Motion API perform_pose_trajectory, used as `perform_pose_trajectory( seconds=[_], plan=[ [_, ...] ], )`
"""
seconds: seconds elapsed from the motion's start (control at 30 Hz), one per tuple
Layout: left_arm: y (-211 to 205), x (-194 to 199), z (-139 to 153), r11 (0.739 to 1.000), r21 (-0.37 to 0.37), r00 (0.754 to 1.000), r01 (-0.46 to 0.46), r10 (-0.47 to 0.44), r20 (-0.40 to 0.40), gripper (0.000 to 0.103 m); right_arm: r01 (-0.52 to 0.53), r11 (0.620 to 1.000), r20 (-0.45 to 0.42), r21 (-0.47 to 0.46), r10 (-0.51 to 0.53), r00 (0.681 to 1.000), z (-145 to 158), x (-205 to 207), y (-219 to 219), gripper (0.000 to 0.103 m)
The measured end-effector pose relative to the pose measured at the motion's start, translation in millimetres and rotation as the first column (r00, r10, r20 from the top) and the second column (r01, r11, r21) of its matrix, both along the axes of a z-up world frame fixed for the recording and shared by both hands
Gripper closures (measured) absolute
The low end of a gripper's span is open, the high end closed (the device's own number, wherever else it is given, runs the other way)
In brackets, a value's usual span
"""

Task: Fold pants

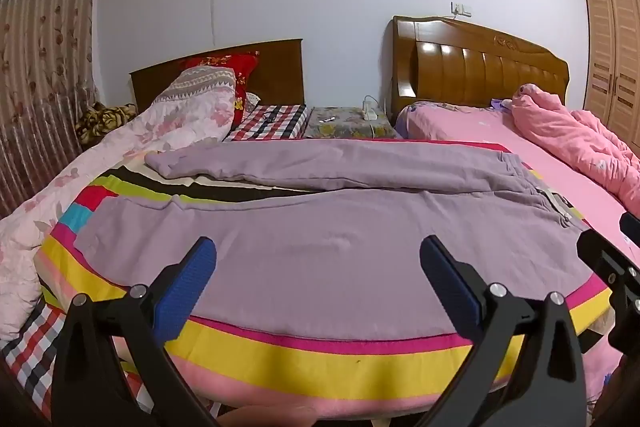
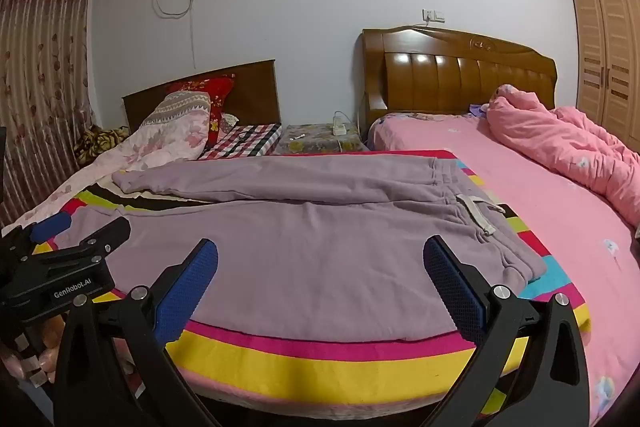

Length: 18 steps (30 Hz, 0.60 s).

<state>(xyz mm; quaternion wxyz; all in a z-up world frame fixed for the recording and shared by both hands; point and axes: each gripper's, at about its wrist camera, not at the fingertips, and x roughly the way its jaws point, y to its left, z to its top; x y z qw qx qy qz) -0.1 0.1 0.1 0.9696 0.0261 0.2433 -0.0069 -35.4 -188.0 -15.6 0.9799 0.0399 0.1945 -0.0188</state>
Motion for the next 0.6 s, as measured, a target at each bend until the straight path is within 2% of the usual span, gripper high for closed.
perform_pose_trajectory(
  seconds=[0.4, 0.6],
  plan=[
    [-1, -1, -5, 1.0, -0.003, 1.0, -0.005, 0.005, -0.022, 0.001, -0.005, 1.0, -0.007, 0.001, 0.005, 1.0, -8, -4, 12, 0.004],
    [2, -1, -6, 1.0, -0.005, 1.0, -0.002, 0.002, -0.029, 0.001, -0.015, 1.0, -0.009, 0.016, 0.015, 1.0, -8, 3, 3, 0.004]
  ],
)
